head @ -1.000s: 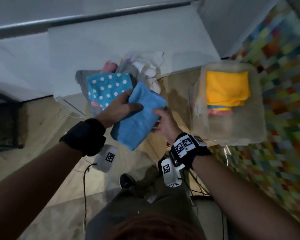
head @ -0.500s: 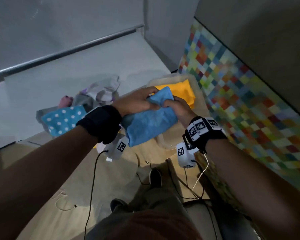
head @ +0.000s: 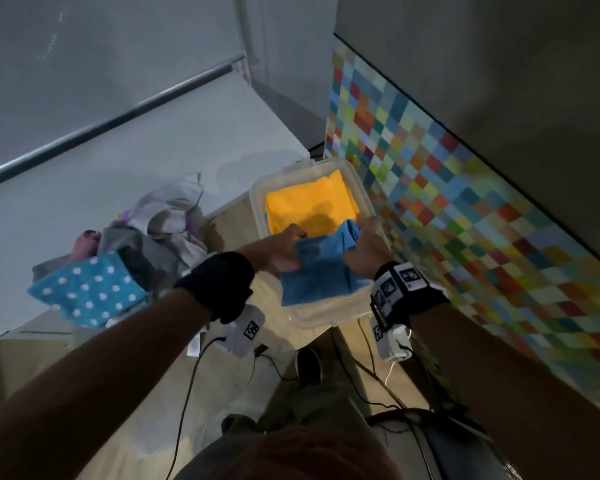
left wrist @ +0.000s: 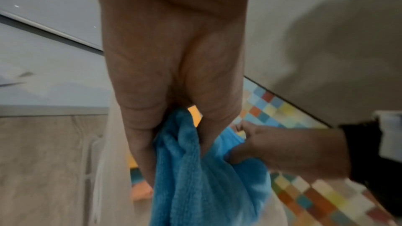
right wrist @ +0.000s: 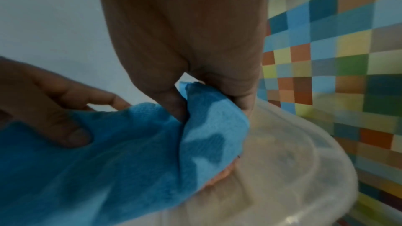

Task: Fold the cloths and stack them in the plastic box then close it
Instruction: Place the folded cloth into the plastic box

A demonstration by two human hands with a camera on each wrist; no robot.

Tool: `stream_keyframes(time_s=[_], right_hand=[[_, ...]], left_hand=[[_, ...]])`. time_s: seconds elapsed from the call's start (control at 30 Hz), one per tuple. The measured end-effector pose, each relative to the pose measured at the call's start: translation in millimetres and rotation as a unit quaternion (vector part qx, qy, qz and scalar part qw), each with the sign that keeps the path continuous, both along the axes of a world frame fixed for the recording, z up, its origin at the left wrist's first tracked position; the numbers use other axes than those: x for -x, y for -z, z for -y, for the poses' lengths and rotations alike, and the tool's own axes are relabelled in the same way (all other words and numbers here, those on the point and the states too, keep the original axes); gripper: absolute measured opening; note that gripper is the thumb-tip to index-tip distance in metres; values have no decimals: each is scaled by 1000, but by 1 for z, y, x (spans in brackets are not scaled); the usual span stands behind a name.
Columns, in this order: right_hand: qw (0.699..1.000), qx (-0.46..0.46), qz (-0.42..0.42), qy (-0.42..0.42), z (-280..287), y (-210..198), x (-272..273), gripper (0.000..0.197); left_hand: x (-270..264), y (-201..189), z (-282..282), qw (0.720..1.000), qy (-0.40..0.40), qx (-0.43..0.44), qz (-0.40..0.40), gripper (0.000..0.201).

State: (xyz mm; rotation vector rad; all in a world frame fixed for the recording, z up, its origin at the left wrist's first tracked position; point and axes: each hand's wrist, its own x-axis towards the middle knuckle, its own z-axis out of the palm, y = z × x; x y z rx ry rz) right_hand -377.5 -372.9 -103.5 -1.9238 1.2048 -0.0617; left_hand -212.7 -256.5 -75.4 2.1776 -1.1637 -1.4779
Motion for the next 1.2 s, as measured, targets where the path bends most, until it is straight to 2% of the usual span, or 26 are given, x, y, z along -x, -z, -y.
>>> stream_keyframes(time_s=[0.07, 0.2, 0.3, 0.43, 0.6, 0.63, 0.7, 0.77, 0.87, 0.97, 1.03, 1.1, 1.2], right_hand=[[997, 77, -23, -23, 1, 17, 3, 44], [995, 40, -83, -46, 1, 55, 4, 46], [991, 17, -124, -44, 5, 77, 3, 62], [987, 28, -157, -5, 11, 94, -6, 53], [967, 32, -239, -76, 9, 104, -10, 59], [963, 31, -252, -90, 8, 105, -10, 60], [954, 24, -276, -113, 6, 109, -12, 65], [956, 7, -273, -111, 4, 108, -12, 73], [955, 6, -274, -112, 3, 105, -10, 74], [951, 26, -287, -114, 3, 101, -13, 79], [937, 76, -311, -139, -2, 99, -15, 84], [914, 127, -341, -179, -6, 100, -15, 85], [911, 95, -340, -213, -1, 112, -12, 77]], left_hand=[[12, 21, 5, 998, 44, 18, 43, 65], [27, 55, 11, 989, 121, 28, 79, 51], [26, 76, 20, 976, 185, -18, 117, 37], [21, 94, 31, 962, 212, -88, 150, 13], [23, 103, 37, 943, 240, -153, 172, 11], [24, 105, 36, 943, 231, -150, 185, 13], [26, 110, 33, 945, 206, -135, 216, 31], [32, 110, 29, 940, 186, -112, 262, 42], [43, 108, 24, 931, 170, -80, 312, 49], [46, 116, 24, 935, 243, -109, 236, 51], [44, 120, 25, 930, 274, -136, 203, 55], [41, 125, 28, 925, 282, -153, 203, 53], [38, 136, 29, 930, 263, -182, 183, 58]])
